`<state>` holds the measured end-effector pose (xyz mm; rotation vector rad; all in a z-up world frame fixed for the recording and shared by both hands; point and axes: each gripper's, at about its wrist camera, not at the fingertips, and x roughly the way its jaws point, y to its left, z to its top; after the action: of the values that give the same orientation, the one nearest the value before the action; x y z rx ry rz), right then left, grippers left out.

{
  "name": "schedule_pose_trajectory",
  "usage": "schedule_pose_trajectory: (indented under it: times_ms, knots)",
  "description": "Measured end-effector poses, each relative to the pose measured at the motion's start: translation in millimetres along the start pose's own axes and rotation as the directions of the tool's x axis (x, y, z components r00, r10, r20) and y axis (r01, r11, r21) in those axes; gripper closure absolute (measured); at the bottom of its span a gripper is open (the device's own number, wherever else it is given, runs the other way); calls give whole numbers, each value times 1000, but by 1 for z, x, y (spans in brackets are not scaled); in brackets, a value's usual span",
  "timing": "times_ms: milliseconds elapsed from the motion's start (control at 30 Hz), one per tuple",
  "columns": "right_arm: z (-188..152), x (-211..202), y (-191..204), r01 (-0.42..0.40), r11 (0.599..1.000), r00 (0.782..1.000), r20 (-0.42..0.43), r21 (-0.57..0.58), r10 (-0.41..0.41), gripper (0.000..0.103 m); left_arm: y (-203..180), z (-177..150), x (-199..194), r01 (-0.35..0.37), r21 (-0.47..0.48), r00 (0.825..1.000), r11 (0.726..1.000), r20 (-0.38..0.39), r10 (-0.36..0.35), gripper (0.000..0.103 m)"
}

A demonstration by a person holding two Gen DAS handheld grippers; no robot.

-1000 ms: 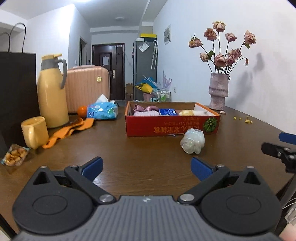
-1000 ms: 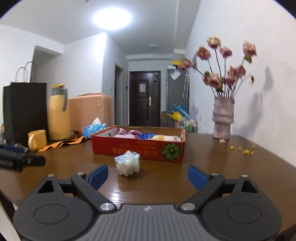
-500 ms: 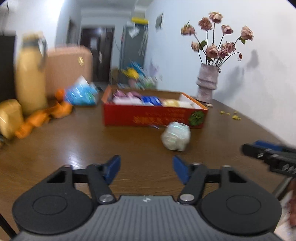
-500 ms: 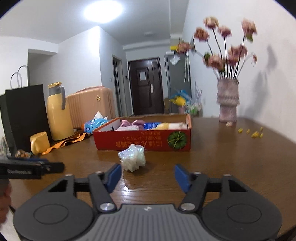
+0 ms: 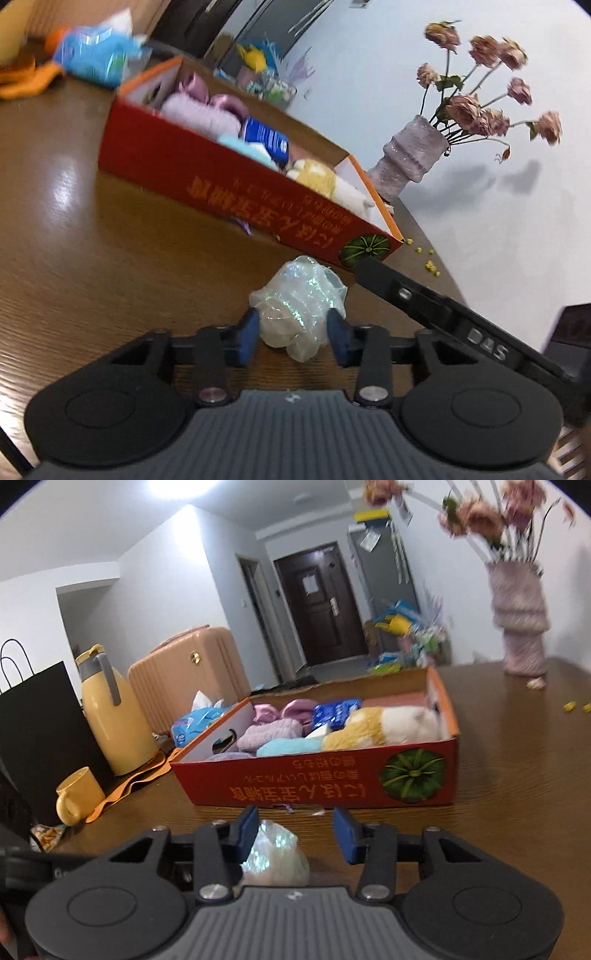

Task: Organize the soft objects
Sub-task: 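Grasp the clear plastic bag with the left gripper, then carry the plastic bag with the left gripper into the box and release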

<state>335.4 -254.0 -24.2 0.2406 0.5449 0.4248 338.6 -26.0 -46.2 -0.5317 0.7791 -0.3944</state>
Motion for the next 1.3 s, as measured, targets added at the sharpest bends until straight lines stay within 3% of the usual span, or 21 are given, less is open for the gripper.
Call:
schedule_pose_trajectory:
  times_ms: [67, 167, 367, 633, 900, 1133, 1300]
  knots:
    - [0, 12, -4, -22, 1000, 999, -25, 17, 23, 66, 4, 1, 4, 24, -6, 1000, 1000, -10, -24, 84]
    - [-7, 27, -11, -62, 995, 994, -80, 84, 69, 91, 8, 4, 5, 49, -3, 999, 999, -3, -49, 94]
    - [-20, 15, -17, -113, 973, 990, -55, 201, 127, 100, 1, 2, -6, 63, 43, 998, 997, 7, -63, 98]
    - [-25, -63, -2, -87, 972, 995, 70, 216, 73, 100, -42, -11, -46, 144, 168, 988, 975, 29, -151, 98]
    - [-32, -135, 18, -56, 984, 985, 169, 169, 27, 100, -87, -40, -92, 164, 299, 979, 940, 72, -193, 98]
    - [-30, -150, 21, -62, 984, 979, 203, 166, 28, 100, -100, -39, -100, 157, 328, 978, 931, 79, -193, 98]
    - [6, -136, 14, -61, 991, 978, 205, 120, 35, 100, -117, -3, -87, 121, 369, 983, 922, 85, -163, 98]
